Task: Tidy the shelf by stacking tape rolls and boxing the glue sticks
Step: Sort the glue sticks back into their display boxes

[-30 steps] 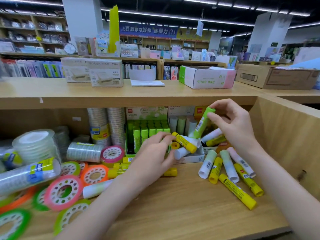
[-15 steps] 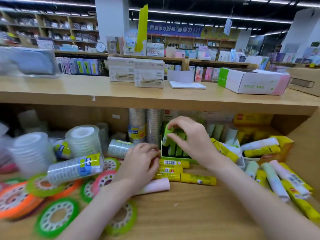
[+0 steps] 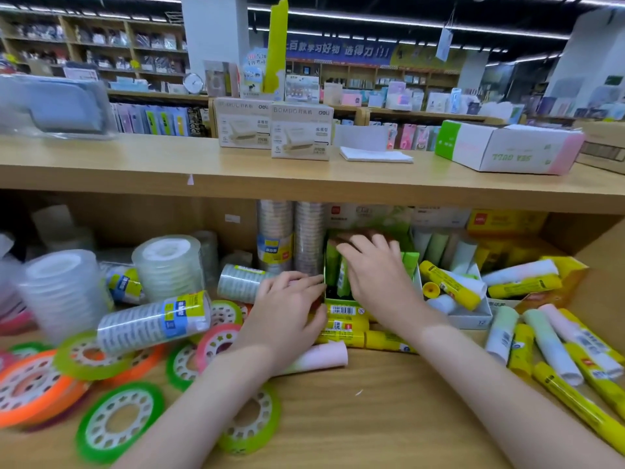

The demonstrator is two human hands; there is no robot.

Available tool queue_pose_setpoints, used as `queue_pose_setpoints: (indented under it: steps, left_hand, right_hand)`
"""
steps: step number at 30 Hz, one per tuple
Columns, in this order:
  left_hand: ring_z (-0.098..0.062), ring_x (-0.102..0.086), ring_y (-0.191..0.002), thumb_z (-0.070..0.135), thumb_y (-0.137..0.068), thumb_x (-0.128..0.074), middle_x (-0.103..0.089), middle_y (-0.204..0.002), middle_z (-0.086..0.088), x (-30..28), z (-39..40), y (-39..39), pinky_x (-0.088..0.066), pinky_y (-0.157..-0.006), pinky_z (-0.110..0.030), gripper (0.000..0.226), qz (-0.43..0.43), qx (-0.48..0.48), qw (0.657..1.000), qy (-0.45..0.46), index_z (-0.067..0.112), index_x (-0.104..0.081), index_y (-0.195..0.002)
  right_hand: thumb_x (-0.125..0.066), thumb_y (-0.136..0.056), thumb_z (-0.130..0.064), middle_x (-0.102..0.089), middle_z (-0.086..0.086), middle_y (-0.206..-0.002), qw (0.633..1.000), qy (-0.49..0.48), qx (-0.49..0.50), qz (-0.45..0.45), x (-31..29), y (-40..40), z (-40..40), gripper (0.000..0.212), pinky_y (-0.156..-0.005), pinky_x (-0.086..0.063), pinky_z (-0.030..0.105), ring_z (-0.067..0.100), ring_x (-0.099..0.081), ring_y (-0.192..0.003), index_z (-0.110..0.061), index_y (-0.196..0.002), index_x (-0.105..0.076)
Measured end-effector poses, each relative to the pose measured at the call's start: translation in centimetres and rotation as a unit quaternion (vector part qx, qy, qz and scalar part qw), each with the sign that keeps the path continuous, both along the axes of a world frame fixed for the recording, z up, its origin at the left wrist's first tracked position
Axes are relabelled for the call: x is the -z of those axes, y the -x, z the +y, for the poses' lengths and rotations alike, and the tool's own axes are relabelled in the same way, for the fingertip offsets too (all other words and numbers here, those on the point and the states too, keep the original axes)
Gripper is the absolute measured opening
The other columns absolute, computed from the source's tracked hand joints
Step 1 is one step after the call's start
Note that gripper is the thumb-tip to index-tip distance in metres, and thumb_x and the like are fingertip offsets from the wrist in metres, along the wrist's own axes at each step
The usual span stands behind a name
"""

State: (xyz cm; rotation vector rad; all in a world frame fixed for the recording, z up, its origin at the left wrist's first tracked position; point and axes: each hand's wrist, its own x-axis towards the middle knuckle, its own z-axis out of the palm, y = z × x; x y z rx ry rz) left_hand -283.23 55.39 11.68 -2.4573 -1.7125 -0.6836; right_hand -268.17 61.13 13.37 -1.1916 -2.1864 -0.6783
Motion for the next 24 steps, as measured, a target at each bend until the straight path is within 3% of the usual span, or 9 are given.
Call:
queue_pose_setpoints:
  steps: [4, 6, 9, 12, 15, 17, 20, 22, 24]
  left_hand:
    - [-0.004, -0.022, -0.130, 0.036, -0.098, -0.035, -0.033, -0.145, 0.020, 0.1, 0.0, 0.1, -0.008, -0.097, -0.020, 0.043, -0.005, 0.004, 1.000, -0.004, 0.029, -0.038, -0.140]
    - [-0.005, -0.024, -0.129, 0.034, -0.097, -0.037, -0.038, -0.142, 0.019, 0.1, 0.0, 0.1, -0.010, -0.097, -0.021, 0.042, -0.010, 0.010, 1.000, -0.009, 0.028, -0.041, -0.138]
    - [-0.013, -0.038, -0.123, 0.027, -0.096, -0.044, -0.052, -0.131, 0.010, 0.1, 0.2, 0.4, -0.019, -0.095, -0.024, 0.034, -0.051, 0.019, 0.998, -0.020, 0.020, -0.055, -0.127]
    - [-0.019, -0.054, -0.105, 0.033, -0.090, -0.038, -0.063, -0.110, 0.005, 0.0, 0.1, 0.6, -0.022, -0.084, -0.022, 0.036, -0.076, 0.013, 0.995, -0.058, 0.017, -0.066, -0.108]
    - [-0.019, -0.059, -0.094, 0.038, -0.086, -0.029, -0.066, -0.100, 0.005, -0.8, -0.4, -0.3, -0.017, -0.077, -0.019, 0.046, -0.056, 0.023, 0.995, -0.081, 0.017, -0.067, -0.101]
    - [-0.020, -0.058, -0.096, 0.040, -0.084, -0.026, -0.066, -0.103, 0.004, -1.0, -0.5, -1.3, -0.019, -0.080, -0.020, 0.051, -0.050, 0.044, 0.995, -0.069, 0.016, -0.067, -0.104]
    - [-0.020, -0.055, -0.106, 0.047, -0.080, -0.018, -0.063, -0.112, 0.003, -0.7, 0.0, -2.4, -0.027, -0.090, -0.029, 0.064, -0.038, 0.055, 0.997, -0.034, 0.016, -0.065, -0.111]
    - [-0.021, -0.054, -0.108, 0.049, -0.077, -0.017, -0.063, -0.114, 0.003, -0.4, 0.3, -2.8, -0.033, -0.091, -0.034, 0.068, -0.043, 0.053, 0.997, -0.020, 0.016, -0.065, -0.112]
    - [-0.022, -0.054, -0.108, 0.050, -0.077, -0.017, -0.063, -0.115, 0.002, -0.2, 0.4, -2.8, -0.036, -0.091, -0.035, 0.070, -0.044, 0.051, 0.998, -0.013, 0.015, -0.066, -0.112]
  right_hand:
    - [-0.074, -0.061, 0.000, -0.064, 0.005, -0.099, 0.998, 0.044, 0.032, -0.031, -0.5, 0.3, -0.8, 0.047, -0.070, -0.045, 0.037, 0.028, -0.055, -0.083, -0.010, -0.106, -0.065]
    - [-0.058, -0.079, 0.000, -0.053, 0.005, -0.123, 0.993, 0.103, 0.033, -0.051, -1.3, 0.3, -1.3, 0.053, -0.088, -0.037, 0.041, 0.029, -0.046, -0.105, -0.011, -0.130, -0.048]
    - [-0.037, -0.093, -0.002, -0.030, 0.006, -0.144, 0.966, 0.253, 0.037, 0.047, -2.5, -0.9, -2.5, 0.058, -0.106, -0.020, 0.037, 0.027, -0.024, -0.131, -0.021, -0.145, -0.020]
    - [-0.042, -0.094, -0.009, -0.042, 0.006, -0.138, 0.970, 0.216, 0.022, 0.108, -3.1, -3.9, -4.1, 0.047, -0.113, -0.011, 0.037, 0.021, -0.026, -0.132, -0.019, -0.140, -0.035]
    - [-0.049, -0.090, -0.004, -0.056, 0.006, -0.127, 0.977, 0.161, 0.049, 0.135, -3.6, -8.5, -4.4, 0.032, -0.106, -0.026, 0.044, 0.028, -0.041, -0.122, -0.014, -0.118, -0.060]
    - [-0.048, -0.089, 0.000, -0.061, 0.011, -0.116, 0.971, 0.155, 0.069, 0.166, -4.0, -11.3, -4.4, 0.029, -0.092, -0.036, 0.038, 0.033, -0.046, -0.109, -0.009, -0.112, -0.063]
    - [-0.047, -0.093, -0.008, -0.062, 0.004, -0.093, 0.952, 0.206, 0.095, 0.204, -3.9, -13.9, -4.1, 0.025, -0.067, -0.028, 0.028, 0.026, -0.045, -0.089, -0.010, -0.112, -0.063]
    - [-0.045, -0.096, -0.019, -0.063, 0.008, -0.100, 0.939, 0.276, 0.114, 0.169, -3.5, -14.6, -3.3, 0.026, -0.071, -0.031, 0.029, 0.026, -0.046, -0.097, -0.013, -0.117, -0.059]
    - [-0.039, -0.098, -0.026, -0.060, 0.010, -0.115, 0.922, 0.346, 0.136, 0.105, -3.3, -14.6, -2.7, 0.032, -0.086, -0.038, 0.037, 0.029, -0.043, -0.113, -0.015, -0.125, -0.052]
